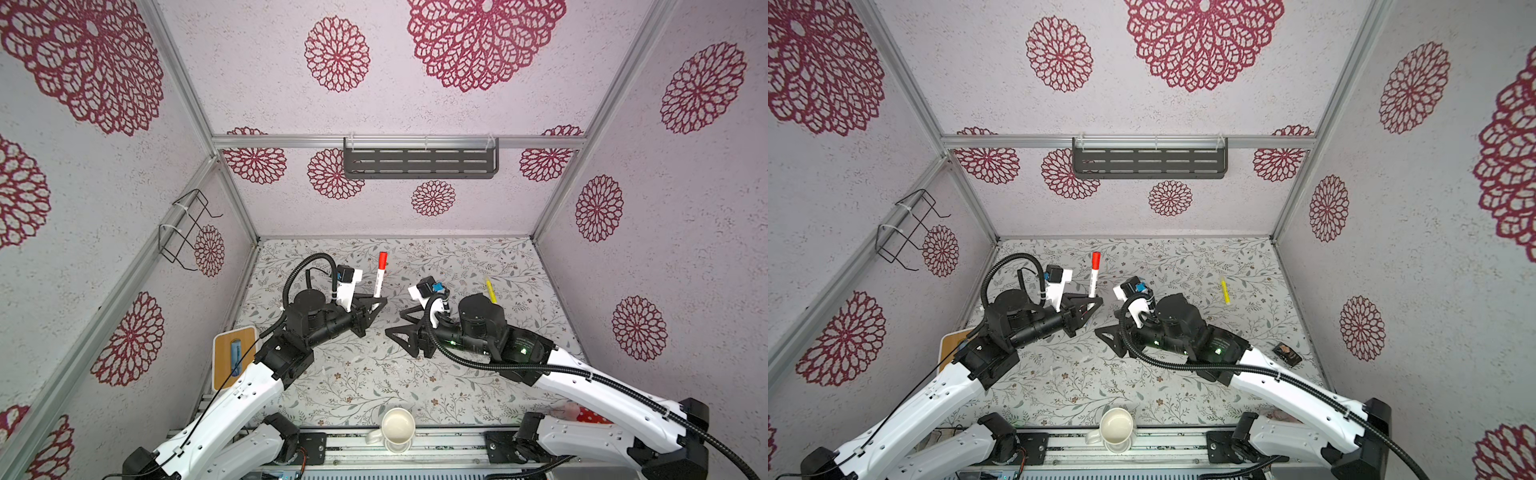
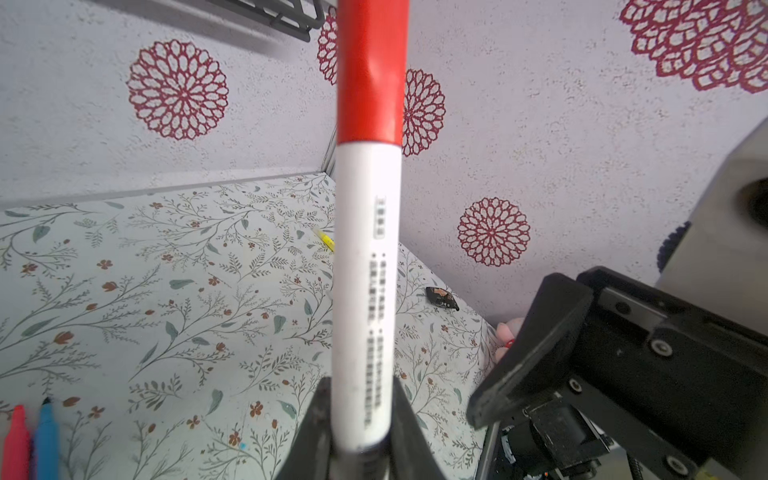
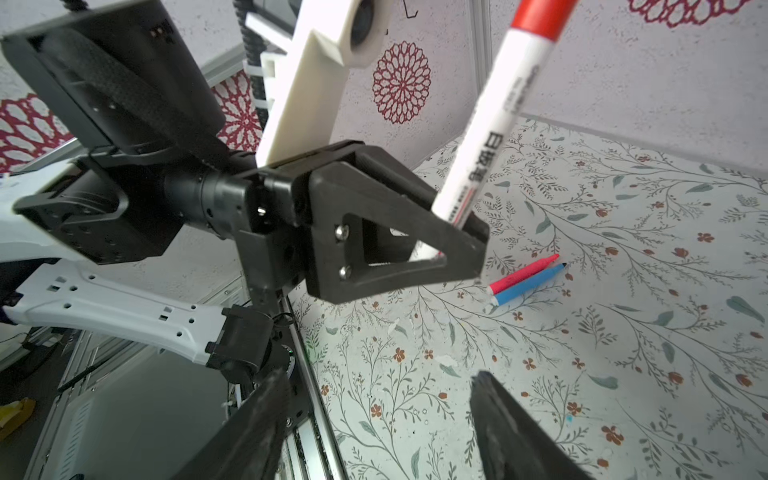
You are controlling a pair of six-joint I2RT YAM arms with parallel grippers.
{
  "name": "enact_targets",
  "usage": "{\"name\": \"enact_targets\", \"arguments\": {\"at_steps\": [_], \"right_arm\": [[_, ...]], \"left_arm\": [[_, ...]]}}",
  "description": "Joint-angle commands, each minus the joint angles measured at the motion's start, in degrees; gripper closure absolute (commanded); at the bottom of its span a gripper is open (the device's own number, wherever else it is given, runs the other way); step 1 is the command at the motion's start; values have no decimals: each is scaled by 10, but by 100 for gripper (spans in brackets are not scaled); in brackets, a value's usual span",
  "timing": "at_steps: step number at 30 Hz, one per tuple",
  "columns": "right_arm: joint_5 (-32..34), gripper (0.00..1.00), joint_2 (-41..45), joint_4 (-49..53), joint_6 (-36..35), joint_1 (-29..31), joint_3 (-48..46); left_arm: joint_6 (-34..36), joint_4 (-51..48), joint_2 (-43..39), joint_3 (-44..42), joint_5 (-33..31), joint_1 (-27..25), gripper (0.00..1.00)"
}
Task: Insert the pens into the pen caps
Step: 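Draw the right gripper back while the left gripper holds the capped marker upright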
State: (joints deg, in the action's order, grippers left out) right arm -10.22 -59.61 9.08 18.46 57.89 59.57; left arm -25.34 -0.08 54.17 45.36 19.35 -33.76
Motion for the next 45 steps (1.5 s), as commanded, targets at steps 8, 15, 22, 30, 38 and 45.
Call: {"name": "enact_targets", "arguments": {"at_steps": [8,15,22,30,38,45], "right_arm": [[25,28,52,17,16,-24,-5],[8,29,21,15,36,-56,17],[-21,33,10,-33,58,-89,20],[-59,40,-30,-64,71,-98,43],[-72,51,-54,-98,87,-98,45],[-80,56,-70,-113,93,-98,47]], "left_arm": [[-2,42,-17,-17,-62,-14,100],[7,52,-21,-33,-157,-65,100],[5,73,-17,-49,-196,-99,100],[6,97,-11,-63,-236,-133,100],[8,114,-6,-74,-273,-162,100],[8,122,2,-74,-281,-176,100]]}}
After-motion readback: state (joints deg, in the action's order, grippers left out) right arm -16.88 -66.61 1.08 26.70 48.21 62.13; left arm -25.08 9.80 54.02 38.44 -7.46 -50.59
